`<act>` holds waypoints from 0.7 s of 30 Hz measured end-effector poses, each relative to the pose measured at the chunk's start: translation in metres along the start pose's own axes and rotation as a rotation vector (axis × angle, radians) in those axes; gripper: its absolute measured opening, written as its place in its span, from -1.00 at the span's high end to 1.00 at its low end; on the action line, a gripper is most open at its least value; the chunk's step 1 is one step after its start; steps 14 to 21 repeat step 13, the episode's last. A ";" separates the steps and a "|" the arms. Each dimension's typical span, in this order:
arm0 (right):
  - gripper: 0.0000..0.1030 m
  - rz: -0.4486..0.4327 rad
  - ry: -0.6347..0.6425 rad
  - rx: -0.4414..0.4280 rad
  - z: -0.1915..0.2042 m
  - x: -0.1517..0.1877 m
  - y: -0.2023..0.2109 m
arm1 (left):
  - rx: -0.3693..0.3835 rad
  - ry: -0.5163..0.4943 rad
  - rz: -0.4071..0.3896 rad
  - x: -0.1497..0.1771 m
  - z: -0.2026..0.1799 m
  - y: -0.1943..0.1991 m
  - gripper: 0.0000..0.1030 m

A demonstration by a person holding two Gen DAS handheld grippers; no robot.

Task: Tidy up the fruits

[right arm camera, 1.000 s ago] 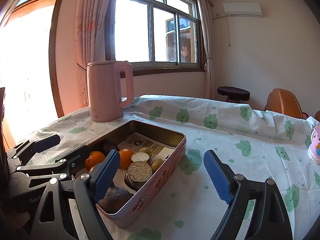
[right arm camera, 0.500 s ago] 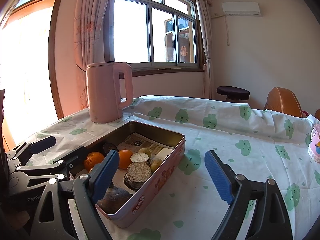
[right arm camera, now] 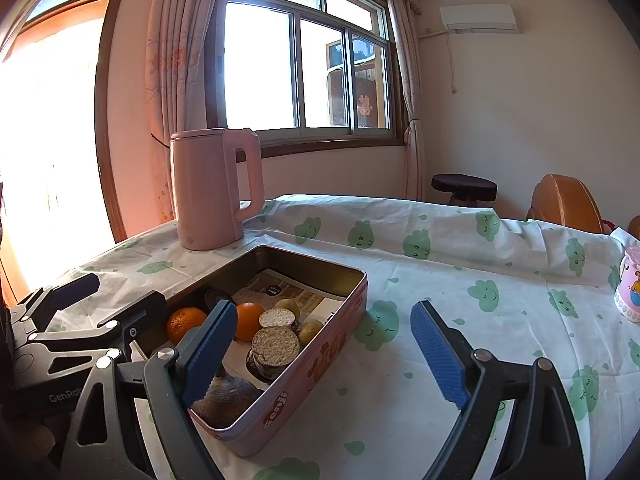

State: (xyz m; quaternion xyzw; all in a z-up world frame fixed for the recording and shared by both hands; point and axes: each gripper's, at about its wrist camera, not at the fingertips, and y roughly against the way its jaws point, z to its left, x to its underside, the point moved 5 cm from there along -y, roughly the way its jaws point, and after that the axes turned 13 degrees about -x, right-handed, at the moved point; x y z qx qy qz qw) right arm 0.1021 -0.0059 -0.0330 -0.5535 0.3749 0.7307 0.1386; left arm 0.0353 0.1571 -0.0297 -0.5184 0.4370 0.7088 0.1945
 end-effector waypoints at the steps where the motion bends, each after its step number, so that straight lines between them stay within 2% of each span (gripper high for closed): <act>1: -0.74 0.000 0.000 0.001 0.000 0.000 0.000 | -0.005 -0.002 -0.002 0.000 0.000 0.001 -1.00; 9: -0.74 0.001 -0.003 0.003 -0.001 0.000 0.000 | -0.029 -0.015 -0.004 0.000 -0.002 0.001 -1.00; 21: -0.74 -0.003 -0.008 0.002 -0.002 0.000 0.000 | -0.023 -0.024 -0.013 0.000 -0.004 0.003 -1.00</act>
